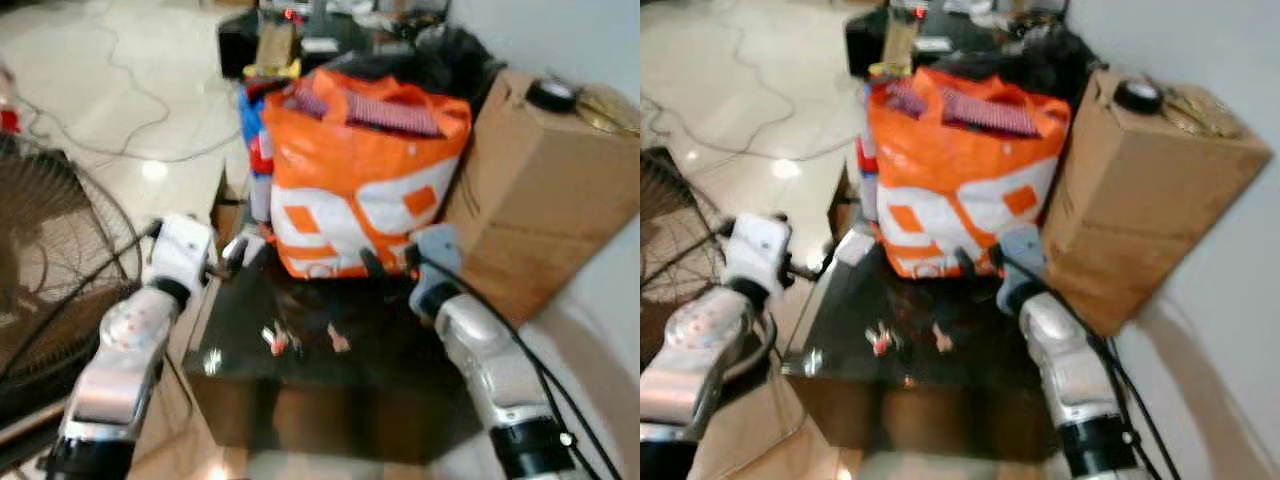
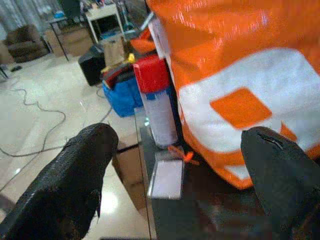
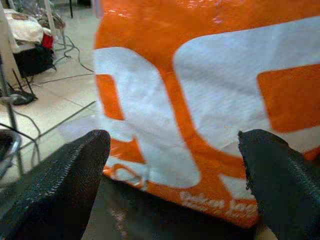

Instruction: Hang keys on a hook

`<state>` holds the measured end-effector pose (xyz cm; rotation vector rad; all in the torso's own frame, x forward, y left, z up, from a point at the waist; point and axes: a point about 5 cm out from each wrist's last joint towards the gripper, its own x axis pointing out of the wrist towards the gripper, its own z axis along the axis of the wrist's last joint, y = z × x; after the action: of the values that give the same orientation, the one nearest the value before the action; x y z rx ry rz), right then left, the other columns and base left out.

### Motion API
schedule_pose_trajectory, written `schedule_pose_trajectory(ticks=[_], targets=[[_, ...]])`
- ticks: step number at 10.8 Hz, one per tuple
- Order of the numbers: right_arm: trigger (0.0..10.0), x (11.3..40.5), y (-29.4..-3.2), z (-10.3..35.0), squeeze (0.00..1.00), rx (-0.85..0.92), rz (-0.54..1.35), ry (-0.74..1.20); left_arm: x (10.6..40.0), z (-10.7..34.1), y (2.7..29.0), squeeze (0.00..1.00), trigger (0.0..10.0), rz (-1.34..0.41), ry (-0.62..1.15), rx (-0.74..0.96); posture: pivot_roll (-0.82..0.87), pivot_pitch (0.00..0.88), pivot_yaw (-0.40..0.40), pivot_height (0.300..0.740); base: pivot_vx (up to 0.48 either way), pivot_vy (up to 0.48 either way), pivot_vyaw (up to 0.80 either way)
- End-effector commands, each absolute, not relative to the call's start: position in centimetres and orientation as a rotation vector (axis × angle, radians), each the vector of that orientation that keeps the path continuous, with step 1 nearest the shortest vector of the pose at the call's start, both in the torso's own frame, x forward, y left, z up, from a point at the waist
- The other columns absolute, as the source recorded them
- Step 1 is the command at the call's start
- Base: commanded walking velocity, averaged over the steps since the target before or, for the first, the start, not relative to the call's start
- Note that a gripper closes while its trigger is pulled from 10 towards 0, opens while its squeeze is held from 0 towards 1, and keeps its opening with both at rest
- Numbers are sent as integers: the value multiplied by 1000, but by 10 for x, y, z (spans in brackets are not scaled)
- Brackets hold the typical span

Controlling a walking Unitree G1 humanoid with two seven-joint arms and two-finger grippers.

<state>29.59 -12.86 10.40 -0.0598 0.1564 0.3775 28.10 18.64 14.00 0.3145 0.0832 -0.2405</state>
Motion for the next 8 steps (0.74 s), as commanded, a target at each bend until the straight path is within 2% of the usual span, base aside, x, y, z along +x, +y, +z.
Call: schedule_pose_trajectory(ticks=[1, 3, 4, 6, 7, 8], targets=[[10000, 297, -139, 104, 1000, -66, 343, 155, 281, 140, 178, 0, 10000, -272, 78, 319, 49, 0, -56, 740, 322, 0, 800], [10000, 297, -140, 101, 1000, -129, 382, 175, 280, 140, 178, 0, 10000, -278, 79, 323, 50, 0, -58, 740, 326, 0, 0], [10000, 294, -141, 97, 1000, -221, 481, 210, 279, 138, 176, 0, 10000, -303, 85, 329, 48, 0, -62, 740, 281, 0, 0], [10000, 290, -144, 91, 1000, -320, 645, 302, 272, 128, 169, 0, 10000, -423, 145, 360, 28, 0, -66, 740, 0, 0, 0], [10000, 287, -146, 86, 0, -354, 707, 362, 267, 122, 165, 0, 10000, -487, 177, 367, 13, 0, -85, 740, 0, 0, 0], [10000, 286, -146, 83, 0, -355, 739, 413, 262, 115, 163, 0, 10000, -550, 209, 392, 9, 0, -99, 740, 0, 0, 0]])
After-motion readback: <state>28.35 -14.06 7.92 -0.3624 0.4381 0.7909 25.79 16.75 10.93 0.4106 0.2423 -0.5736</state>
